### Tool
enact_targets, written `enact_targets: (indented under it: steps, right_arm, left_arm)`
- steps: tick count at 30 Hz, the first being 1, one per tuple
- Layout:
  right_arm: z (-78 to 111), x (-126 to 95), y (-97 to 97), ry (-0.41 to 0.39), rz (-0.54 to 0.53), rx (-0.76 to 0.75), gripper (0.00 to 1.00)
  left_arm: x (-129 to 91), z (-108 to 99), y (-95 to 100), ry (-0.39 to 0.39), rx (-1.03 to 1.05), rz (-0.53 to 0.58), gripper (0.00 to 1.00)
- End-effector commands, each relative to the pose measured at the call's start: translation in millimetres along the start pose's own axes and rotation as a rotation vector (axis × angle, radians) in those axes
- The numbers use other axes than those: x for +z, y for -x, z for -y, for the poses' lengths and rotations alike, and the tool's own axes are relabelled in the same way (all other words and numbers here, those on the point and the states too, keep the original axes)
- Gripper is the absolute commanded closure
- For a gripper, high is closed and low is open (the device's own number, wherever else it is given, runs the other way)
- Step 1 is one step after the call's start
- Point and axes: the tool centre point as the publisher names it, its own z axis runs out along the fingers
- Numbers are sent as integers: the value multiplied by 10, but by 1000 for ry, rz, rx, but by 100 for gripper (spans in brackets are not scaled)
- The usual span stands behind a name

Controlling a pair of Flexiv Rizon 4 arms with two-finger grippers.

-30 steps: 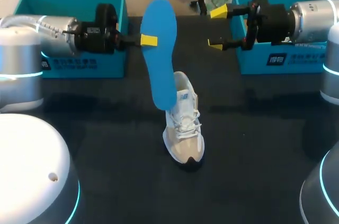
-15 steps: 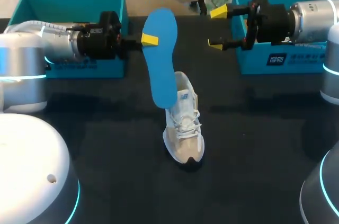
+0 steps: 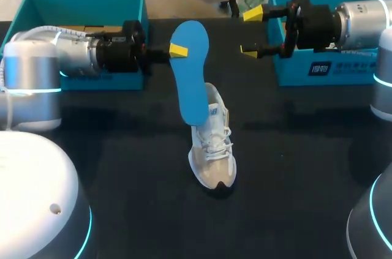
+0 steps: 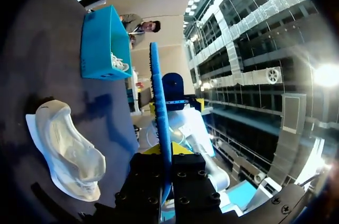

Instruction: Take the shoe out of the shoebox, open the shoe tongue, remove and reinsert the insole, then place the shoe into the shoebox

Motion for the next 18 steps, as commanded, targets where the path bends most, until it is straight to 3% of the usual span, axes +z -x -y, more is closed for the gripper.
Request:
enact_targets:
  steps: [1, 13, 18]
  right_arm:
    - [46, 1, 42, -8, 45, 14, 0]
    - [274, -43, -34, 100, 251, -97, 0]
    - [299, -5, -112, 128, 363, -78, 0]
  left_arm:
    - [13, 62, 80, 1, -5, -8, 100]
    - [26, 203, 103, -20, -78, -2, 100]
    - [74, 222, 184, -33, -98, 0, 100]
